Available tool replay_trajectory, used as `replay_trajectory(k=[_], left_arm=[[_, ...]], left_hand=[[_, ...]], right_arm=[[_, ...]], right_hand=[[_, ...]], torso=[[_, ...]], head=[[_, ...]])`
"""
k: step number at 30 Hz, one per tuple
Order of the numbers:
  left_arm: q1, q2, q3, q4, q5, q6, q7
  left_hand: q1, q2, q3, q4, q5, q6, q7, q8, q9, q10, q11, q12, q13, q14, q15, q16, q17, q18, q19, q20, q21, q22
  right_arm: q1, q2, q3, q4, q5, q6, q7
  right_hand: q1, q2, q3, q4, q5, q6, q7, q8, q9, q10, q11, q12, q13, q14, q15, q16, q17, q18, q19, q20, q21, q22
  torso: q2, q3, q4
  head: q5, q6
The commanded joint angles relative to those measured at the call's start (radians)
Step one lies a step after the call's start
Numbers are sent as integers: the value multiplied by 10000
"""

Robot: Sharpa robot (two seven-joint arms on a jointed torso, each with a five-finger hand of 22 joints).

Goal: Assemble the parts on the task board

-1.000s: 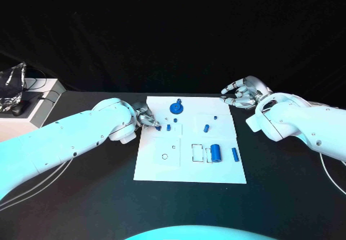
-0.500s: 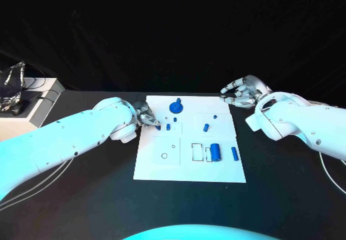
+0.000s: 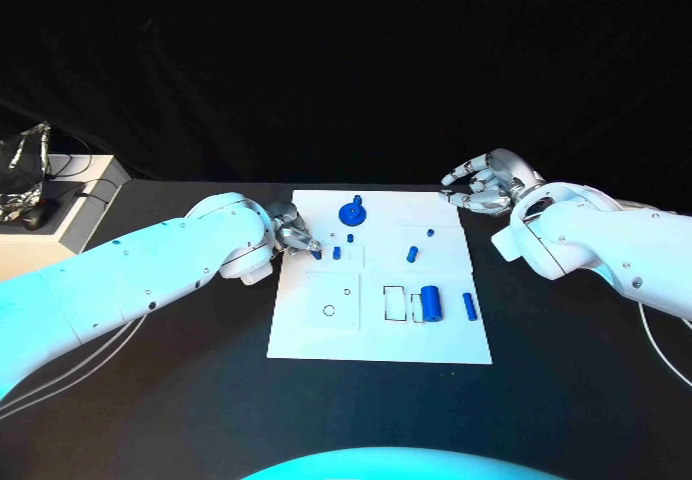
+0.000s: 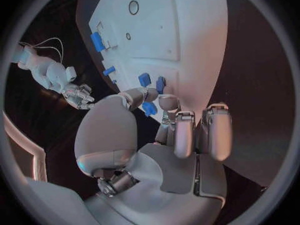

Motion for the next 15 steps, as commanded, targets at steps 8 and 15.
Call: replay_trajectory(k=[8,15], left_arm=[[-51,38,-69,25,99,758,-80],[-51,51,-72,3,159,791,-72]], left_hand=[[346,-62,-165,-1069,-191,200,-467,57,175,209,-82,-1,153,1037,-143,34,2635,-71,14,-128,-41,681],[447,-24,-286,-1064,-198,215,-473,21,163,217,-94,0,183,1037,-154,34,2635,-73,19,-139,-43,687]], right_arm=[[-13,-24,1,58,-107,96,48],[-14,-27,1,59,-109,93,46]], right_hand=[[-54,-66,44,-5,33,-75,-23,64,11,643,-57,-51,2267,919,-59,-52,2217,1,1048,-95,62,2634],[-97,-88,110,-9,55,-87,-24,94,21,636,-57,-58,2260,915,-60,-58,2200,5,1041,-97,48,2623]], torso=[[1,-7,0],[6,-11,4]], head=[[0,-3],[-1,-4]])
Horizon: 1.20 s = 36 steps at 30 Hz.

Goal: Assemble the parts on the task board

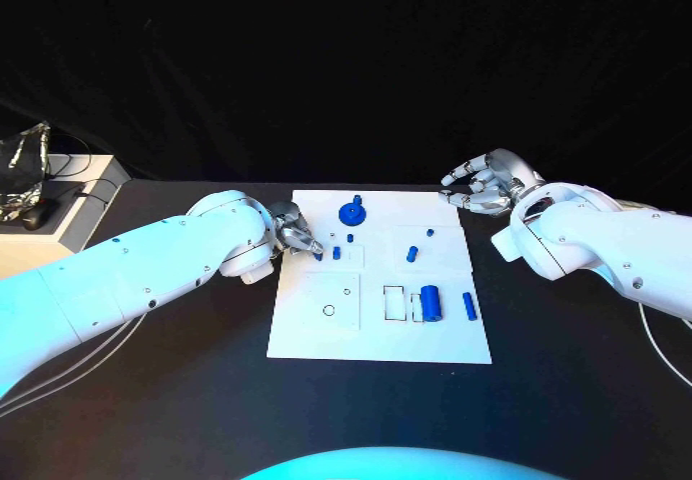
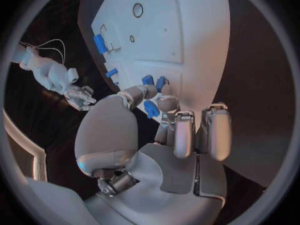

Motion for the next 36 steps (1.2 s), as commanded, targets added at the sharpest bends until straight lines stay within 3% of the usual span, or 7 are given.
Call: replay_trajectory(k=[1,17,36], left_arm=[[-100,34,-82,-35,120,517,-117],[-100,29,-99,-111,249,333,-33],[-223,-368,-64,375,464,-1483,583]], left_hand=[[154,80,339,-430,-10,33,-119,-28,17,75,-19,-5,4,1022,-65,33,2635,-73,22,-64,-44,688],[535,342,397,-480,65,58,-16,-82,27,78,36,-55,56,1022,-34,33,2635,-85,55,-54,-31,732],[676,348,585,-534,122,220,-14,-105,12,228,33,78,282,1022,-33,33,2635,-113,147,-44,30,863]], right_arm=[[-8,-3,2,17,-105,90,46],[-8,-14,2,24,-106,81,44],[-8,-72,2,53,-122,72,35]], right_hand=[[-41,-31,40,4,55,-51,13,24,9,636,-57,-58,2262,915,-60,-58,2200,5,1041,-97,48,2624],[-59,-31,55,10,59,-54,14,31,11,638,-56,-57,2263,911,-60,-63,2185,4,1042,-98,50,2625],[-59,-31,55,10,59,-54,14,31,11,638,-56,-57,2263,911,-60,-63,2185,4,1042,-98,50,2625]], torso=[[7,-3,6],[5,5,5],[16,-6,7]], head=[[-1,2],[3,-1],[-49,-6]])
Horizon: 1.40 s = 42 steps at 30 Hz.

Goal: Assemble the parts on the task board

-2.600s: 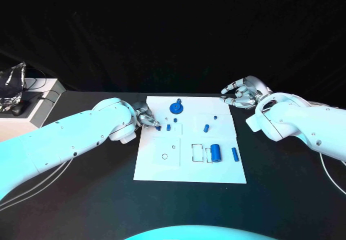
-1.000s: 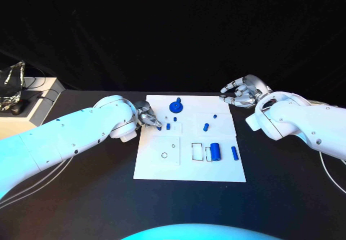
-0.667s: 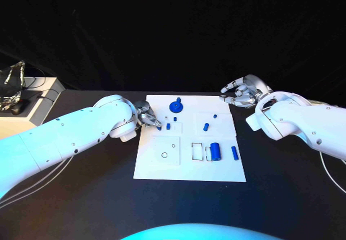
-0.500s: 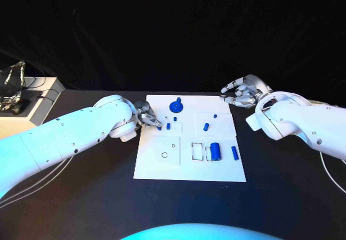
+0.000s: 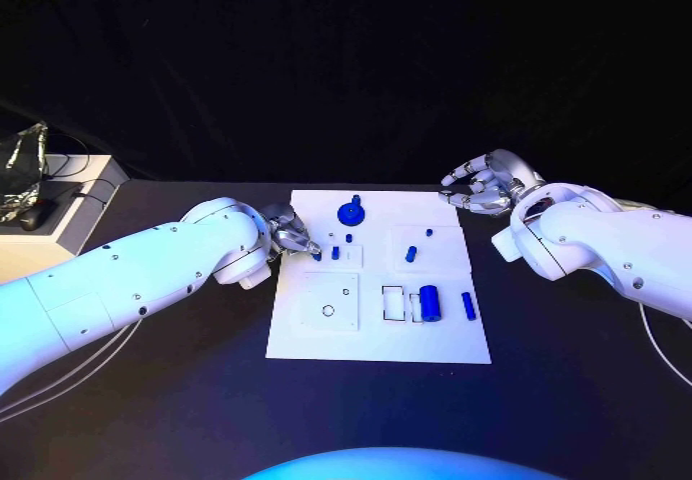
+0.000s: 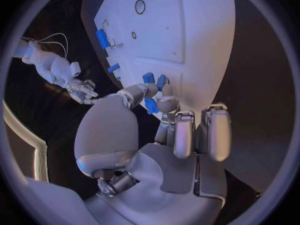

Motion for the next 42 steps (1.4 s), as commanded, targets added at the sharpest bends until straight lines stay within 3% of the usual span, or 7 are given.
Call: replay_trajectory(k=[1,13,27,42], left_arm=[[-94,-117,-19,176,73,-797,252],[-267,-414,-11,541,83,-1468,401],[-319,-435,-9,644,95,-1887,543],[-325,-292,-8,456,164,-1761,572]], left_hand=[[498,400,594,-538,32,129,-50,61,23,102,-4,63,41,1022,-37,34,2635,-116,81,24,33,871],[505,336,675,-543,41,208,-64,43,8,206,-18,170,214,1022,-51,34,2635,-121,105,16,49,900],[503,329,681,-541,39,215,-65,41,6,215,-20,178,226,1022,-53,34,2635,-119,101,15,45,892],[498,312,696,-536,35,232,-69,33,1,223,-23,169,218,1022,-57,34,2635,-117,99,12,43,887]], right_arm=[[-6,-28,2,26,-116,73,35],[-6,-45,2,19,-130,78,25],[-8,-40,1,8,-135,79,27],[-16,-32,1,0,-136,84,27]], right_hand=[[-50,-22,56,11,60,-55,14,32,12,638,-57,-57,2258,911,-60,-63,2185,4,1042,-98,50,2618],[-50,-22,56,11,60,-55,14,32,12,638,-57,-57,2258,911,-60,-63,2185,4,1042,-98,50,2618],[-50,-22,56,11,60,-55,14,32,12,638,-57,-57,2258,911,-60,-63,2185,4,1042,-98,50,2618],[-96,-40,115,8,78,-69,11,58,21,643,-59,-52,2263,914,-61,-61,2195,5,1040,-99,45,2614]], torso=[[-2,-5,16],[-9,0,15],[-2,-1,-3],[1,-2,4]], head=[[-24,-34],[-10,-98],[5,-74],[-11,-95]])
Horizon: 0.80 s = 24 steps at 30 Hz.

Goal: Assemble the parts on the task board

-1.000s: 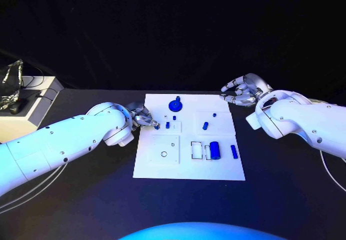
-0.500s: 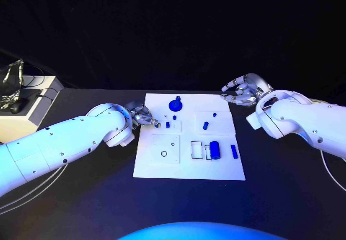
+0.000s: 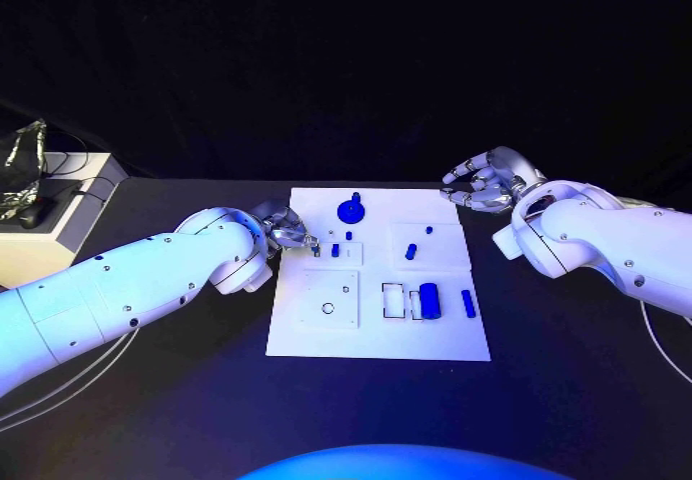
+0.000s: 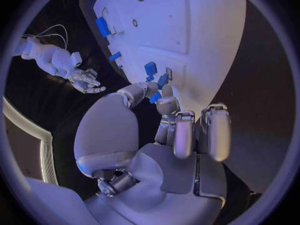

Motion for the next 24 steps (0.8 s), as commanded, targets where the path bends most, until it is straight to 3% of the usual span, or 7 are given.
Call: replay_trajectory(k=[1,11,24], left_arm=[[-4,52,4,-46,95,85,118],[-7,84,3,-144,125,512,2],[-10,145,3,-195,104,590,30]], left_hand=[[427,339,639,-593,28,158,-111,-23,-9,60,-10,24,1,1021,-59,34,2635,-117,62,-27,44,887],[420,326,649,-586,19,166,-112,-32,-14,53,-11,-5,-38,1021,-61,34,2635,-117,63,-29,44,887],[412,317,652,-575,6,168,-111,-42,-18,51,-10,-20,-54,1021,-62,34,2635,-118,66,-31,45,891]], right_arm=[[-11,2,2,4,-109,84,40],[-15,-2,2,3,-110,88,42],[-20,1,2,3,-112,92,44]], right_hand=[[-97,-41,43,-1,36,-69,11,59,8,644,-59,-52,2268,914,-61,-61,2195,5,1040,-98,45,2618],[-97,-41,43,-1,36,-69,11,59,8,644,-59,-52,2268,914,-61,-61,2195,5,1040,-98,45,2618],[-97,-41,43,-1,36,-69,11,59,8,644,-59,-52,2268,914,-61,-61,2195,5,1040,-98,45,2618]], torso=[[1,-4,-2],[-6,-3,4],[-2,-4,-1]], head=[[1,-27],[-5,-55],[-5,-68]])
